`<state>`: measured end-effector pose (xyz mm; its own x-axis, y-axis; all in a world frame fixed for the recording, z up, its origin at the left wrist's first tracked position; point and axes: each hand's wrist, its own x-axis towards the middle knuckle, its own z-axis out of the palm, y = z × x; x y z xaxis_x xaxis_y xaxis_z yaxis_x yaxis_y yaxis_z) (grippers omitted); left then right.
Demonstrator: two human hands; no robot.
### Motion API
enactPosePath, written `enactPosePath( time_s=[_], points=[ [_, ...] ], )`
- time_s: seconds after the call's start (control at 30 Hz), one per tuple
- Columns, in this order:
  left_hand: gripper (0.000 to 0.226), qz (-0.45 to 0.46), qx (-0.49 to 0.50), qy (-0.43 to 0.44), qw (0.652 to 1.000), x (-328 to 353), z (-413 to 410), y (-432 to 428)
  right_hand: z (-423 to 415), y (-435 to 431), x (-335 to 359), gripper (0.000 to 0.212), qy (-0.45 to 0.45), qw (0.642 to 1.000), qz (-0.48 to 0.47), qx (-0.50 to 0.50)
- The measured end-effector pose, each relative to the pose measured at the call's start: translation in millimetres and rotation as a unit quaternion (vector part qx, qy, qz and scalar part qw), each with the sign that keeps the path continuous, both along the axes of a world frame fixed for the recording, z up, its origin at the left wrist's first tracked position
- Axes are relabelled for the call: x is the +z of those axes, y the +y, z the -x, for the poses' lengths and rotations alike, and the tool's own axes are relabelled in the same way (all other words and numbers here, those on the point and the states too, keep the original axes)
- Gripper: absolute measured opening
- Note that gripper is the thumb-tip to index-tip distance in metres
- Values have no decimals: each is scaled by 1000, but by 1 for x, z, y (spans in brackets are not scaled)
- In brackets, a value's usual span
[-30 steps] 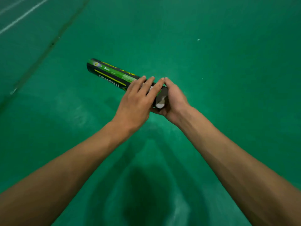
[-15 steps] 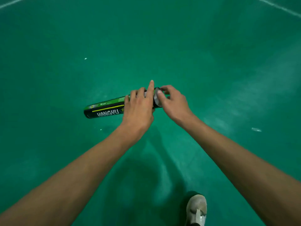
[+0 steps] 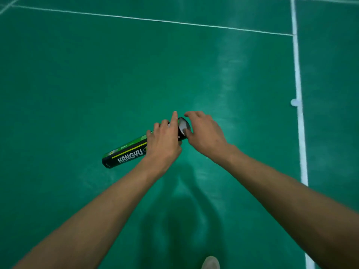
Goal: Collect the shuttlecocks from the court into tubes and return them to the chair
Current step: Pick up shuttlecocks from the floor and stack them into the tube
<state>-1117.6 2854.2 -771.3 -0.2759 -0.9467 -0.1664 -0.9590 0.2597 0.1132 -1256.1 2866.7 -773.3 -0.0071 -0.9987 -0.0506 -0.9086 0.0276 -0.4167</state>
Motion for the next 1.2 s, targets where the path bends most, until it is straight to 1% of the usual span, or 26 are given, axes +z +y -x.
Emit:
enactPosePath(
  time_s=[0.1, 0.33, 0.47, 0.6, 0.77, 0.9, 0.93, 1.0, 1.13, 1.2],
  points=[
    [95, -11, -42, -8, 999, 5, 63, -29, 60, -22, 10, 45, 32, 999, -14, -29],
    [92, -47, -120, -9, 992, 2, 174, -85, 169, -51, 6, 46, 51, 988, -59, -134],
    [86, -73, -161, -7, 984, -5, 233, -134, 235, -84, 5, 48, 74, 979, -89, -167],
    [83, -70, -200, 11, 977, -5, 290, -189, 295, -125, 4, 48, 96, 969, -92, -209],
    [82, -76, -251, 22, 965, 1, 365, -235, 354, -153, -2, 49, 98, 954, -116, -258],
    [75, -86, -283, 23, 955, -1, 433, -261, 414, -162, -9, 49, 101, 942, -138, -288],
    [74, -84, -297, 19, 951, -3, 459, -268, 437, -165, -12, 48, 103, 937, -140, -303],
    [72, -87, -309, 7, 947, -5, 484, -276, 461, -169, -18, 46, 104, 932, -155, -309],
    [70, -89, -335, 1, 938, -15, 575, -304, 543, -192, -35, 45, 98, 920, -171, -338],
    [69, -82, -345, 6, 935, -23, 627, -323, 588, -212, -44, 45, 96, 920, -164, -344]
  ],
)
